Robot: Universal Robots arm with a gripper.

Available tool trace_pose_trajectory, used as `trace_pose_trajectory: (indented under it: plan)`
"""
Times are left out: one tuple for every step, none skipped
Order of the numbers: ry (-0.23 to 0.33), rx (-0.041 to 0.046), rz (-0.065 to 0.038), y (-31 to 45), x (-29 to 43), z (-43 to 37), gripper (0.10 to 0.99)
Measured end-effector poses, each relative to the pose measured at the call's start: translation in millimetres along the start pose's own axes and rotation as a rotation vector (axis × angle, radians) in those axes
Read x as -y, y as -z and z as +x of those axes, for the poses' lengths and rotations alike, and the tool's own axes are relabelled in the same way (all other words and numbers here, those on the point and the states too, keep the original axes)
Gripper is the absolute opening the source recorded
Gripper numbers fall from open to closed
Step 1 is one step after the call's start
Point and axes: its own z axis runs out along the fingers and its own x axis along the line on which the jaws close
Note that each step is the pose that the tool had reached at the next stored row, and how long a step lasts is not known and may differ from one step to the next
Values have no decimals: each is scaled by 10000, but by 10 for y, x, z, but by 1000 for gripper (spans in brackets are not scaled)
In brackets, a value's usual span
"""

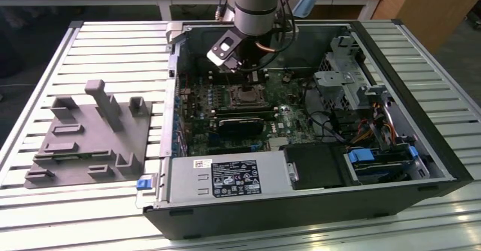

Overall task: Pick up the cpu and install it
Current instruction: 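Install the first cpu locking lever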

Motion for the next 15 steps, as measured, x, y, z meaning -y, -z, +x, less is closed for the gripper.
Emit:
trace_pose_trajectory:
  plan:
    - [-1, 0, 0, 0, 0, 0, 106]
    - [-2, 0, 0, 0, -1, 0, 106]
    - [-2, 0, 0, 0, -1, 0, 106]
    - [0, 0, -1, 0, -2, 0, 106]
    - [0, 2, 1, 3, -2, 0, 106]
    - [-1, 2, 0, 6, -2, 0, 106]
    - [0, 1, 0, 11, -1, 0, 106]
    - [-1, 0, 0, 16, -1, 1, 106]
    - [-1, 1, 0, 23, -2, 1, 106]
    - [-1, 0, 0, 30, -2, 1, 106]
    - [0, 0, -1, 39, -2, 1, 106]
    - [0, -1, -1, 48, -2, 1, 106]
    - [0, 0, -1, 57, -2, 2, 106]
    - [0, -1, -1, 65, -2, 2, 106]
    - [-1, -1, -1, 76, -2, 2, 106]
